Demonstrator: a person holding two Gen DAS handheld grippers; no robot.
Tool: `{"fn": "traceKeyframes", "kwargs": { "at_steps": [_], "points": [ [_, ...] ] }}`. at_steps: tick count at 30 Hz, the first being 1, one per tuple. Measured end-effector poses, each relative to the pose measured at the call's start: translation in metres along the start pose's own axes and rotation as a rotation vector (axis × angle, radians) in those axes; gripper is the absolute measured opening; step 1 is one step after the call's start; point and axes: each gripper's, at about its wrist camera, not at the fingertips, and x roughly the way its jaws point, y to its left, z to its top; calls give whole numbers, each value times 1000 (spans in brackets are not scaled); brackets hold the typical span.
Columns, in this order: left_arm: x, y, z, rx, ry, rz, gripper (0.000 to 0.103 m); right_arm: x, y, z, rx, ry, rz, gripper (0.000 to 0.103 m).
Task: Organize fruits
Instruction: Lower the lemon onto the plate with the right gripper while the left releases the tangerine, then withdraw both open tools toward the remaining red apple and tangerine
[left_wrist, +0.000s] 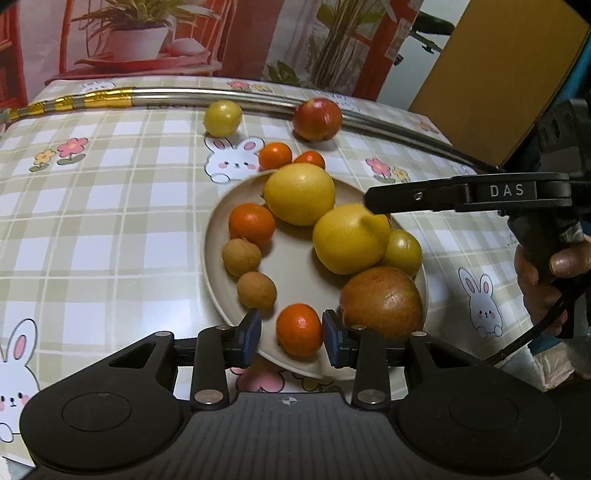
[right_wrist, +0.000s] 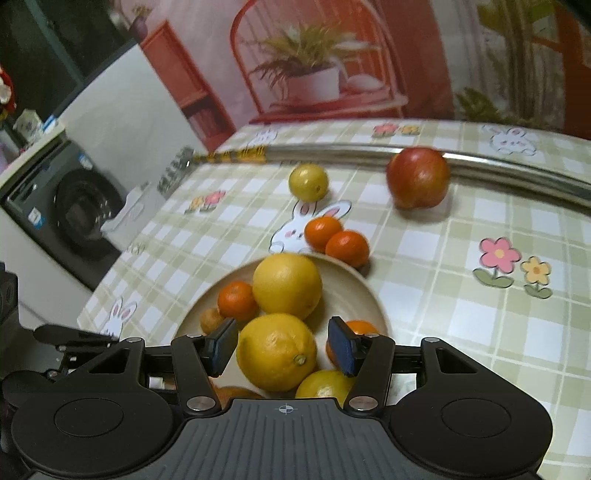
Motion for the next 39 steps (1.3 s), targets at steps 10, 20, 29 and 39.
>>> {"fn": "traceKeyframes", "kwargs": {
  "at_steps": [10, 20, 29, 39],
  "points": [
    [-26, 17, 20, -44, -112, 67, 38, -30, -1, 2, -47, -208, -163, 51],
    [-38, 28, 48, -58, -182, 137, 38, -44, -7, 11, -68, -289, -247, 51],
    [-46, 43, 78, -93, -237, 184, 38, -49, -22, 21, -42, -329, -287, 51],
    [-13, 41, 107, -83, -209, 153, 38, -36, -38, 29, -26, -315, -307, 51]
  ]
}}
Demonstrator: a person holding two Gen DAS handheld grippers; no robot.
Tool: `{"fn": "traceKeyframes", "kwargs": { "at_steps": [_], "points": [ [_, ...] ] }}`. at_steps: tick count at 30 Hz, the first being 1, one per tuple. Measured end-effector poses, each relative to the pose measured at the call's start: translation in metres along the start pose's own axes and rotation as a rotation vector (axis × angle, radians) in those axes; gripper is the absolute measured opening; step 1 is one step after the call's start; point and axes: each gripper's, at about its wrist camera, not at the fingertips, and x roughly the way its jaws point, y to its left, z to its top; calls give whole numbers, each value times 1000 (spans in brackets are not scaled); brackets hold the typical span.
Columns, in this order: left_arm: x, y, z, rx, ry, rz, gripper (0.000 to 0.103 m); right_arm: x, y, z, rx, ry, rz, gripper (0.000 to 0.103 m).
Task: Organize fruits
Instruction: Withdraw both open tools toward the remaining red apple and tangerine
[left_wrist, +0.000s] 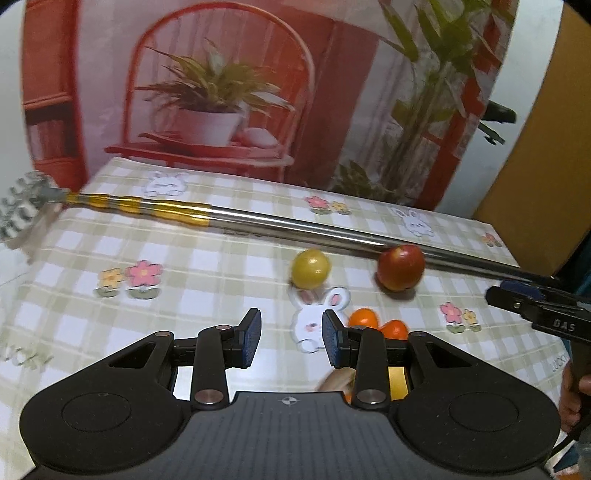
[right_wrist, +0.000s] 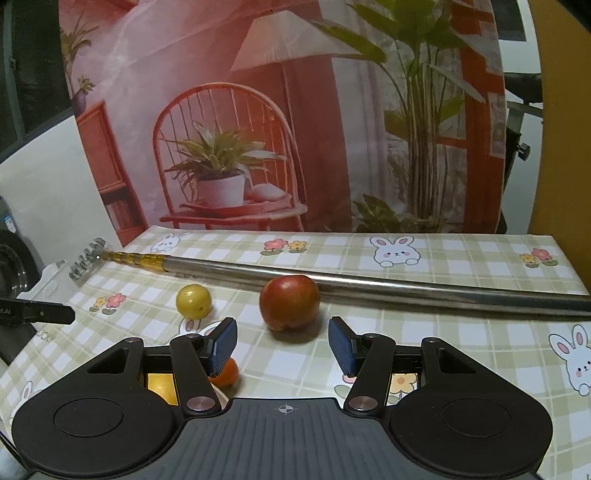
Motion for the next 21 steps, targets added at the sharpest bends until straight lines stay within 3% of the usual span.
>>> {"fn": "traceKeyframes", "kwargs": {
  "at_steps": [9, 21],
  "points": [
    [67, -35, 10, 34, 157, -121, 38, 18, -15, 7, 16, 5, -35, 52],
    [132, -24, 15, -163, 319, -184, 38, 32, -33, 4, 65, 17, -32, 52]
  ]
}}
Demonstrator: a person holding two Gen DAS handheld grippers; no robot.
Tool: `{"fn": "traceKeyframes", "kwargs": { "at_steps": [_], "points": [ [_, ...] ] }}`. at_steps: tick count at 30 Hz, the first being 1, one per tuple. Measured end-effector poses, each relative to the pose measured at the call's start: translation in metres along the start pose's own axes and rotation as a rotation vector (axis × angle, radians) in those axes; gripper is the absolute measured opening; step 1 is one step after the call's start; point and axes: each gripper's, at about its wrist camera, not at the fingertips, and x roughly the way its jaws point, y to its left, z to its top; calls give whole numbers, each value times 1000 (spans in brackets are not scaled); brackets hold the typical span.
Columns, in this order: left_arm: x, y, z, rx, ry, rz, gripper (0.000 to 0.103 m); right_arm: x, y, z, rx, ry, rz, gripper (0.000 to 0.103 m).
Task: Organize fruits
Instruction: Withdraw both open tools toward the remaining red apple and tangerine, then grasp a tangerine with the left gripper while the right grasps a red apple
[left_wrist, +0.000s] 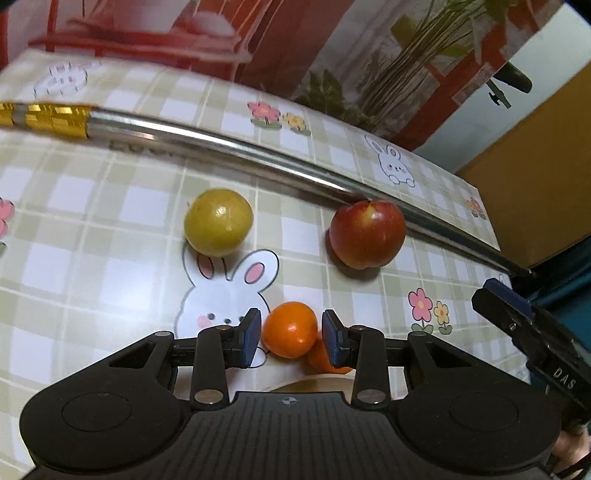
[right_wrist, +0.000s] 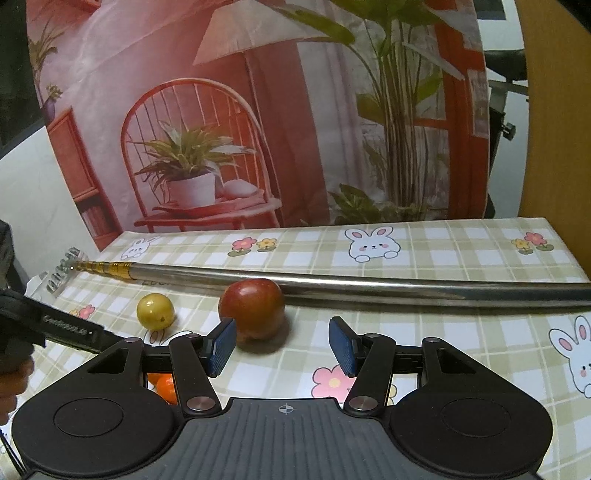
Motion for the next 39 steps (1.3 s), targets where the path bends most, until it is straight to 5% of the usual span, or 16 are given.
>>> {"fn": "traceKeyframes", "kwargs": {
  "at_steps": [21, 34, 39],
  "points": [
    [10, -7, -3, 24, -18, 52, 38, 6, -12, -8, 41, 16, 9, 56],
    [-44, -22, -25, 170, -262, 193, 38, 17, -3, -3, -2, -10, 61, 59],
    [-68, -16, -39, 149, -322, 220, 38, 38, 10, 13, -70, -29, 98, 70]
  ]
}}
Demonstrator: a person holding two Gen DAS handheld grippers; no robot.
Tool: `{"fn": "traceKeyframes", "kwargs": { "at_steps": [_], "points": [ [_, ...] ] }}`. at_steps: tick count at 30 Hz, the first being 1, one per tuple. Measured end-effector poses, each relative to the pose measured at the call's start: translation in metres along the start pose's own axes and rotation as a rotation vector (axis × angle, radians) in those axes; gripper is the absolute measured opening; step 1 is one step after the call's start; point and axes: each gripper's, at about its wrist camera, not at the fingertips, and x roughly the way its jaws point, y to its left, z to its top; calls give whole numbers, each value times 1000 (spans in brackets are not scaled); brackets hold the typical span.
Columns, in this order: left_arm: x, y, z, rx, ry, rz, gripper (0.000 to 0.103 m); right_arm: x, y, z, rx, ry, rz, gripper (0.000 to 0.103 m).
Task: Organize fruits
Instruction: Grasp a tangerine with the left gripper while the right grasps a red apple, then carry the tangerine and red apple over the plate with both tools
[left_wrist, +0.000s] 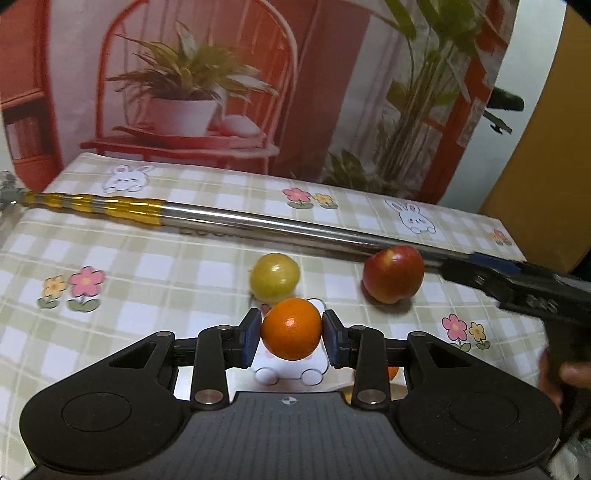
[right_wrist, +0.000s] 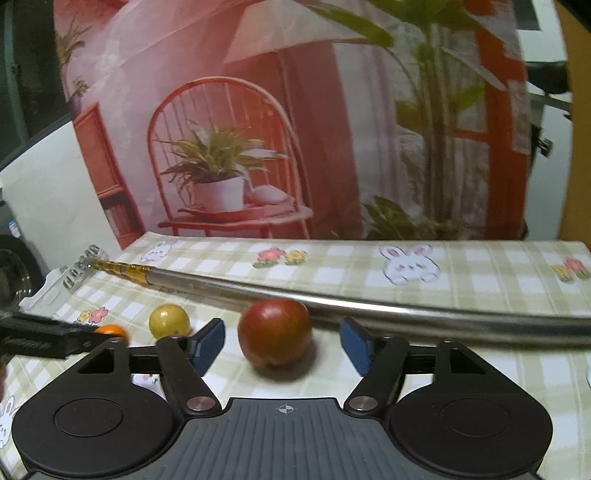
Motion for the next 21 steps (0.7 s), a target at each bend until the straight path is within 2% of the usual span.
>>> {"fn": "traceKeyframes", "kwargs": {
  "at_steps": [4, 12, 15, 21],
  "points": [
    [-12, 6, -3, -10, -18, 36, 38, 29, 4, 9, -15, 14, 27, 76],
    [-24, 18, -6, -42, -39, 65, 38, 83, 12, 10, -20, 131, -36, 76],
    [-23, 17, -7, -46, -38, 65, 38, 93, 15, 9, -28, 162, -52, 75],
    [-22, 17, -9, -62, -31, 47, 38, 101, 20, 8, -46, 215, -69, 65]
  ]
}}
